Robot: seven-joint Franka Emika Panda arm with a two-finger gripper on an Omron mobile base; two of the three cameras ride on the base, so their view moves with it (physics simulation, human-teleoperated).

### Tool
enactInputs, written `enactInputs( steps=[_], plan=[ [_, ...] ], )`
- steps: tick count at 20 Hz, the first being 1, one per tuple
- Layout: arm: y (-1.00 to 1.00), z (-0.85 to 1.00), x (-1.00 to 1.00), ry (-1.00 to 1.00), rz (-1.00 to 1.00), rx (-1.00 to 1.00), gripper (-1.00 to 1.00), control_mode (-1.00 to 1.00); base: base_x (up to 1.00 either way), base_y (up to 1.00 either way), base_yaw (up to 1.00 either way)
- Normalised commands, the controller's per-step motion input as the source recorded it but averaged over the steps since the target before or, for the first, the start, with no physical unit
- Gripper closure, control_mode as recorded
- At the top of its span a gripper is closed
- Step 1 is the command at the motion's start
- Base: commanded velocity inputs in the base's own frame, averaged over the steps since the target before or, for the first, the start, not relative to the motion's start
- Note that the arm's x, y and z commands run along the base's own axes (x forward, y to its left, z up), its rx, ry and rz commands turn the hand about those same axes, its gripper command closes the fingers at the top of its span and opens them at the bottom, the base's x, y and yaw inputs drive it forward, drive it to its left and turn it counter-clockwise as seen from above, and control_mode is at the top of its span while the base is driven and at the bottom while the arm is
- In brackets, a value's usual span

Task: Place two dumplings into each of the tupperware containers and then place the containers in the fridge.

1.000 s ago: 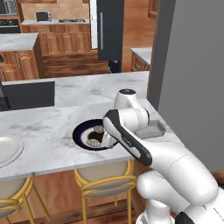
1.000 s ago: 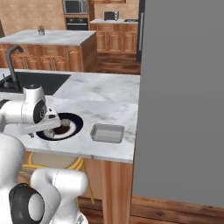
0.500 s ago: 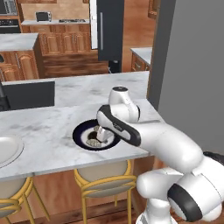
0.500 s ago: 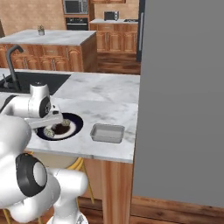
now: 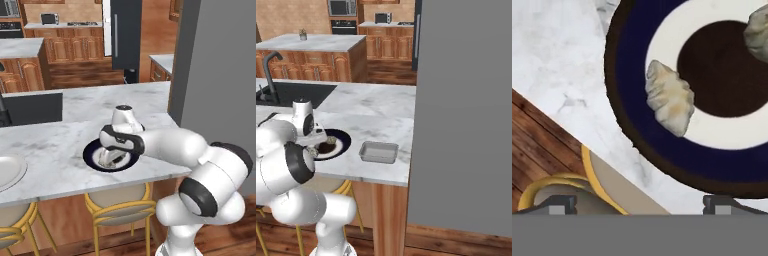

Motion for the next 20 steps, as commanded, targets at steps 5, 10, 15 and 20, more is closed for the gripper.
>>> enactInputs(
  steps=[5, 10, 15, 20],
  plan=[
    [0.19, -0.40, 0.56, 0.00, 0.01, 0.00, -1.00, -1.00, 0.00, 0.00, 0.00],
    [0.17, -0.34, 0.51, 0.04, 0.02, 0.00, -1.00, -1.00, 0.00, 0.00, 0.00],
    [0.23, -0.35, 0.45, 0.07, 0.01, 0.00, -1.00, -1.00, 0.00, 0.00, 0.00],
    [0.09, -0.27, 0.23, 0.08, 0.02, 0.00, -1.00, -1.00, 0.00, 0.00, 0.00]
  ],
)
